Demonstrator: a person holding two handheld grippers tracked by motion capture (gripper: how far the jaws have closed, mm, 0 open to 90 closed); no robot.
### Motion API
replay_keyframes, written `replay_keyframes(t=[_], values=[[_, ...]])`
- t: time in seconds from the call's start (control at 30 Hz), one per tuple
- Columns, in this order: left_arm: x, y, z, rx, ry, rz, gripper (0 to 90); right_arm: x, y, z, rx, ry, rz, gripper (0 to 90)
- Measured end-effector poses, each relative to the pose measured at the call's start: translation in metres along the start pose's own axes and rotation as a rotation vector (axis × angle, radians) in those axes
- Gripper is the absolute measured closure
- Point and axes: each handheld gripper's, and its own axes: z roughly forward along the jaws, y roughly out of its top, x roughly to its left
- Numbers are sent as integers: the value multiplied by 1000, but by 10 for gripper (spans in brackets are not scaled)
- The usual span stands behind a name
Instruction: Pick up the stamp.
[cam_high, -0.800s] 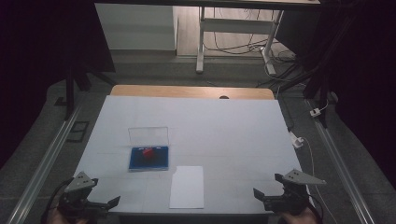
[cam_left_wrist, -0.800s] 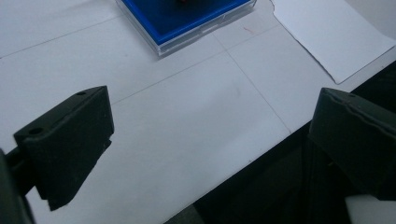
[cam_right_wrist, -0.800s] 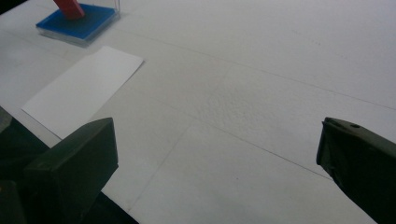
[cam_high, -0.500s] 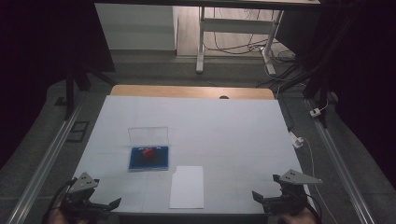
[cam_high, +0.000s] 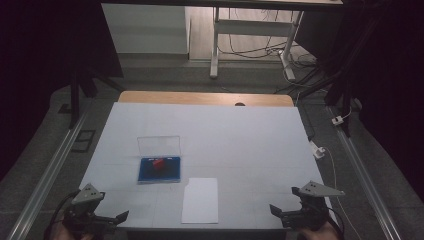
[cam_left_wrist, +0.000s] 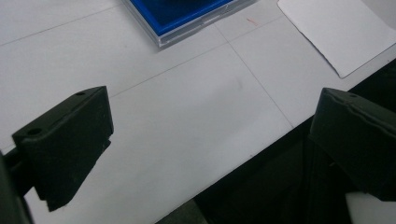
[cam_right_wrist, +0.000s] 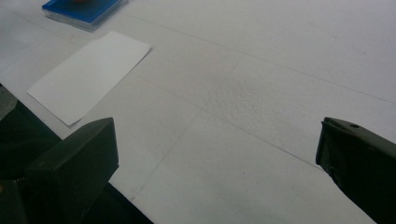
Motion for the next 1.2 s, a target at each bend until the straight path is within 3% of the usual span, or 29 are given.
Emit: replay_keyframes(t=[0.2,0.37,0.8,1.2], values=[[1,2,-2,-25,-23,-8,0,-1,0,0,-2,4,4,0],[1,5,-5,-55,-20,15,0,0,0,1,8,2,-1,0],[4,17,7,-60,-115,61,0,2,1,2,20,4,-21,0],[4,37,23,-72,-112,110,0,2,1,3,31,9,-21,0]])
